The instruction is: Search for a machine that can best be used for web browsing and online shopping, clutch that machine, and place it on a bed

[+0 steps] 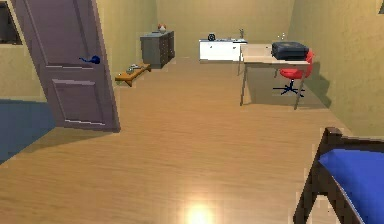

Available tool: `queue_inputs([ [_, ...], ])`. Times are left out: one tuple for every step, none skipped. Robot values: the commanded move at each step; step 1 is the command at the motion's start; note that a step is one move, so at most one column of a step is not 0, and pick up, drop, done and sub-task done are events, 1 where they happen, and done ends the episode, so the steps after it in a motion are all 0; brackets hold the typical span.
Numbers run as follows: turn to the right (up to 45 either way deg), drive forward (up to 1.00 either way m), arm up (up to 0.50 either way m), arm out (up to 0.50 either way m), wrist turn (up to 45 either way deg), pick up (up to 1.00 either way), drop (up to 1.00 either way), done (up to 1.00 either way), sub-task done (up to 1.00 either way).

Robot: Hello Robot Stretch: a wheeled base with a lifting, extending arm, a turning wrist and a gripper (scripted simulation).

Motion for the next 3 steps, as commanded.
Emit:
queue_inputs([
  [0.0, 0.0, 0.0, -0.08, 0.0, 0.0, 0.0, 0.0, 0.0],
  [0.0, 0.0, 0.0, 0.0, -45.0, 0.0, 0.0, 0.0, 0.0],
  [0.0, 0.0, 0.0, 0.0, -45.0, 0.0, 0.0, 0.0, 0.0],
])
